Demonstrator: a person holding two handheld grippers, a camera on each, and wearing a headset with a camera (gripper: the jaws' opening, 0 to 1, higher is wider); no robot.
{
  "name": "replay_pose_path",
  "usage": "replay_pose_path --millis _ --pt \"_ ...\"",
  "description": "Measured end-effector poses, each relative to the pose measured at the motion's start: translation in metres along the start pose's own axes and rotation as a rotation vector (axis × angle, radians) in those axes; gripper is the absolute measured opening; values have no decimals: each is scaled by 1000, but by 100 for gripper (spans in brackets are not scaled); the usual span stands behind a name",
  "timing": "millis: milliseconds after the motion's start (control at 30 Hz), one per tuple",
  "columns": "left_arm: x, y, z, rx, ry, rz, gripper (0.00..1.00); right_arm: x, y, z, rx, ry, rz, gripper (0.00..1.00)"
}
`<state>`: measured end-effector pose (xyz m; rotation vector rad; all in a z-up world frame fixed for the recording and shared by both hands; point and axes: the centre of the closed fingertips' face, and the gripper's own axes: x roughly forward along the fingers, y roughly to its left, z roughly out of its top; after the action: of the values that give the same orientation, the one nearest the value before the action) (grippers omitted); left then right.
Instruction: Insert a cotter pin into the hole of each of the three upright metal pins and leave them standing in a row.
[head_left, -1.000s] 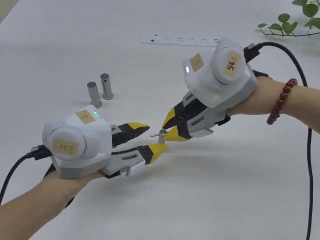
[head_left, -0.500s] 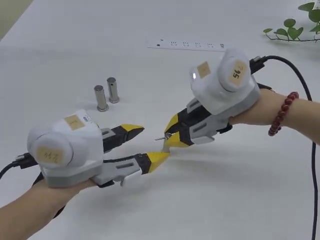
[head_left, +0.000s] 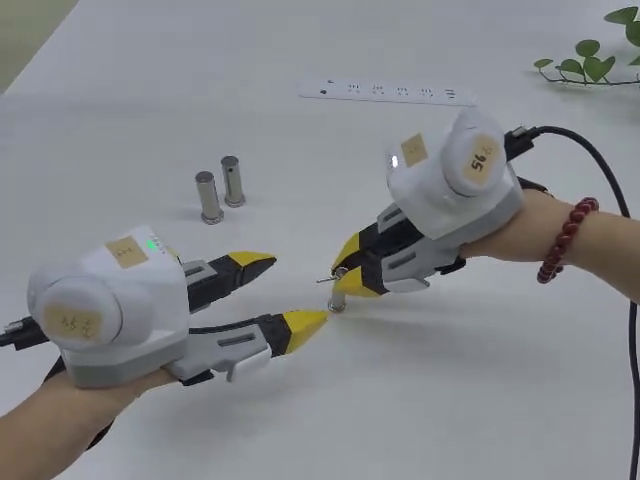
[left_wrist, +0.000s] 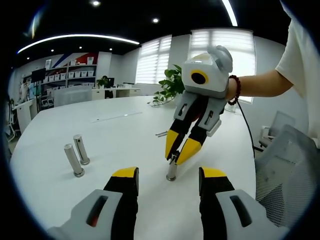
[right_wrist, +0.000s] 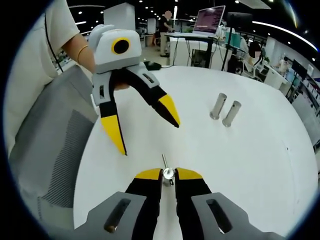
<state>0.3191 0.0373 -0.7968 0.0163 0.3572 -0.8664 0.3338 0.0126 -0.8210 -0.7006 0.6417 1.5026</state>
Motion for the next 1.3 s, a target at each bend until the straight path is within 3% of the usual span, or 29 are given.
replay_pose_path --millis 700,867,1300 --pt "-21 5 -1 -19 -5 45 47 0 3 6 97 -37 -67 10" --pt "-26 7 1 -21 -13 62 46 0 -3 7 153 -48 -117 9" --pt "-34 14 -1 -28 -16 85 46 8 -23 22 176 -57 -142 9"
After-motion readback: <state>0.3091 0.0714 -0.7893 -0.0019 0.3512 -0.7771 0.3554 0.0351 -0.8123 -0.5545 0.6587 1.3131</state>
